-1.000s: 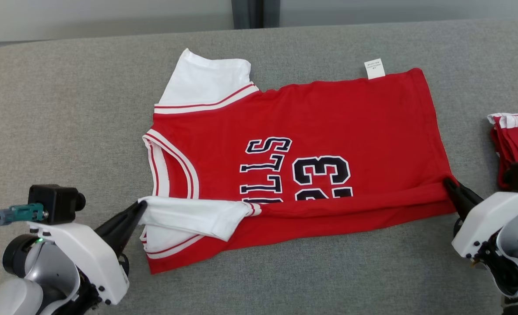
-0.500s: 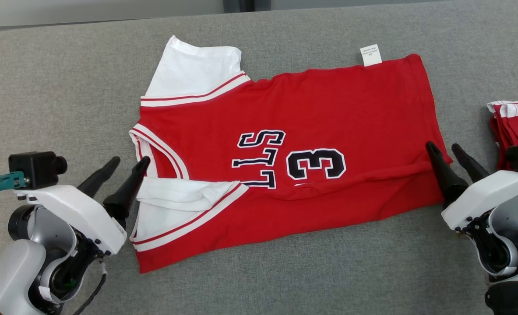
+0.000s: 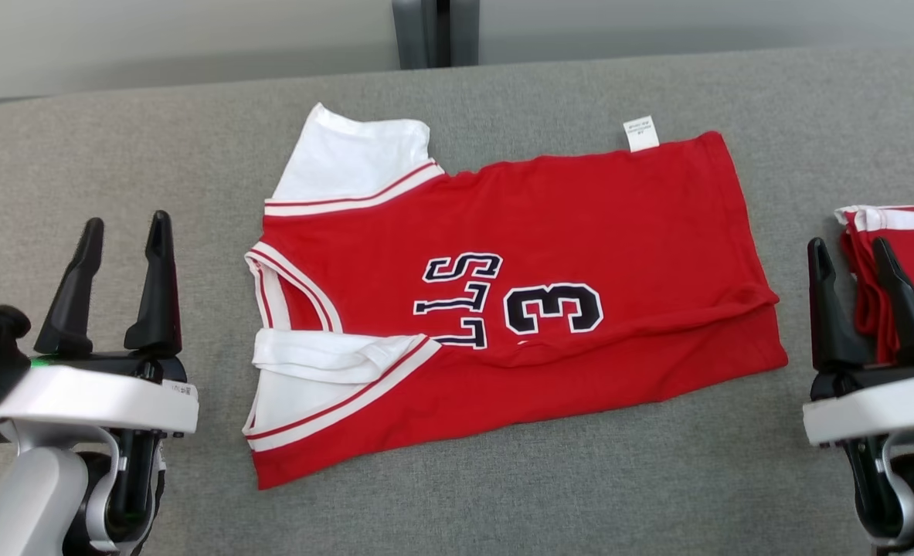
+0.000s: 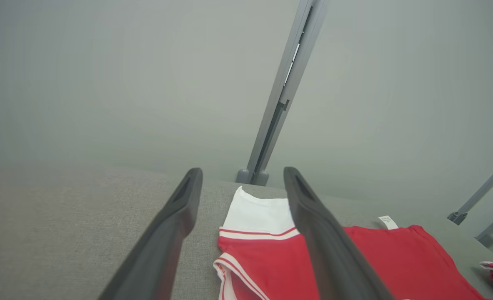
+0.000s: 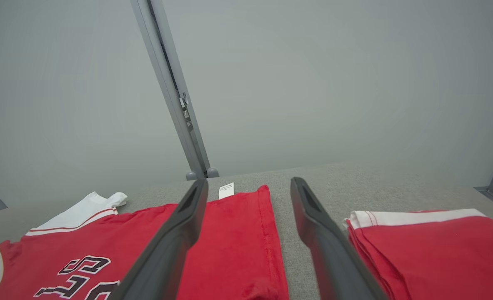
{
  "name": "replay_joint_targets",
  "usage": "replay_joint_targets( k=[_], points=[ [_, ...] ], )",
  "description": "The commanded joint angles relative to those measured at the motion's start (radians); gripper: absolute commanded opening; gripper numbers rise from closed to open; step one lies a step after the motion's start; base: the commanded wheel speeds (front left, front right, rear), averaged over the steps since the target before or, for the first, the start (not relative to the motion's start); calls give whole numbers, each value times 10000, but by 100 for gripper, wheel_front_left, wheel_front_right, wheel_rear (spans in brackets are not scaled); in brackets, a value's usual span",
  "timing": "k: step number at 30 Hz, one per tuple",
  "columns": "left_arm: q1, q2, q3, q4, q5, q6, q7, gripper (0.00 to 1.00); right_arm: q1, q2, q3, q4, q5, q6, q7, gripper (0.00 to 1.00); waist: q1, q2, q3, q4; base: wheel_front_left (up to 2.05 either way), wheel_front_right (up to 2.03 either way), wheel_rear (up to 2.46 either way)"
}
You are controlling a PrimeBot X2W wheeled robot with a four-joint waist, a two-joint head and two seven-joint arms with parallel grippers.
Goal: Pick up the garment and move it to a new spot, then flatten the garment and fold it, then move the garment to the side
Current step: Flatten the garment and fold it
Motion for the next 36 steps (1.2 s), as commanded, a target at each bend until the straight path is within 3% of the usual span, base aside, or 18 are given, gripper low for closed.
replay_joint_targets(
  k=[1, 4, 9, 16, 36],
  points=[
    [161, -45, 98, -176, 324, 144, -156, 100, 240, -56, 10, -194, -275, 1, -225, 100, 0, 0, -206, 32, 0, 0, 0],
    [455, -266, 280, -556, 880, 263, -328, 100, 619, -32, 8, -589, -909, 1, -586, 100, 0, 0, -482, 66, 0, 0, 0],
    [965, -506, 549, -643, 1848, 91, -380, 100, 1298, 110, -30, -942, -1542, 1, -793, 100, 0, 0, -962, 134, 0, 0, 0],
    [1686, -317, 508, 164, 2784, -171, -382, 100, 1860, 190, -84, -619, -1897, 1, -685, 100, 0, 0, -1433, 112, 0, 0, 0],
    [1871, -535, 125, 554, 2980, -524, -205, 100, 2039, 281, -139, -546, -1640, 1, -431, 100, 0, 0, -1624, 260, 0, 0, 0]
  ],
)
